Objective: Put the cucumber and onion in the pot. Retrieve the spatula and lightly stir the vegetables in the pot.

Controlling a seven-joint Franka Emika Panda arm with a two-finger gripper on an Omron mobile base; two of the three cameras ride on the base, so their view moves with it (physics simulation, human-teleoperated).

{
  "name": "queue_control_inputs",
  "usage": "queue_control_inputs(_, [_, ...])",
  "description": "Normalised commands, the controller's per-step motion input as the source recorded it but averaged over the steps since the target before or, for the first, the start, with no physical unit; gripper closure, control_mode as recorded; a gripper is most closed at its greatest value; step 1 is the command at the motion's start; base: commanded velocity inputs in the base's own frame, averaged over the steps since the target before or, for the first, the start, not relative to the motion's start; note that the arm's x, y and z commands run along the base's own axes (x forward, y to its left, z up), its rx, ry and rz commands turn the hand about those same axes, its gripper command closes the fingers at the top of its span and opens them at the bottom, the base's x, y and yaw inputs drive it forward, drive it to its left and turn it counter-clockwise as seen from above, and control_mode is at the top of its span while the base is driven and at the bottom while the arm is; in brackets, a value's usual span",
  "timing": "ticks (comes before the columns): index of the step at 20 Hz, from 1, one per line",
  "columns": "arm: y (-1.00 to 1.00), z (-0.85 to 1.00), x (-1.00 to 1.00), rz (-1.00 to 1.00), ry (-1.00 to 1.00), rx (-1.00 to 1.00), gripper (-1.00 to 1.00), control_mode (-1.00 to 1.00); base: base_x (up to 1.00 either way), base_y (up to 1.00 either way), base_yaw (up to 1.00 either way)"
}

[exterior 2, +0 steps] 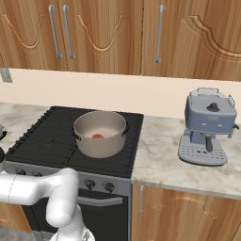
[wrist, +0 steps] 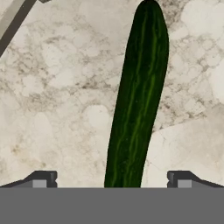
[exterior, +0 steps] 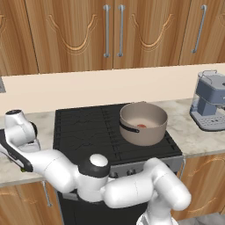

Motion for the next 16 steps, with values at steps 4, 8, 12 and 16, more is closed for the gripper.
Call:
queue_control_inputs(4, [-0.12, -0.43, -0.33, 0.0, -0.01, 0.04, -1.0, -1.0, 0.0, 0.0, 0.0])
queue_control_inputs(8, [-0.04, -0.32, -0.39, 0.0, -0.04, 0.03, -1.0, -1.0, 0.0, 0.0, 0.0])
queue_control_inputs(12, [-0.18, -0.35, -0.36, 0.0, -0.01, 0.01, -1.0, -1.0, 0.0, 0.0, 0.0])
queue_control_inputs(16, [-0.42, -0.38, -0.25, 0.0, -0.03, 0.02, -1.0, -1.0, 0.0, 0.0, 0.0])
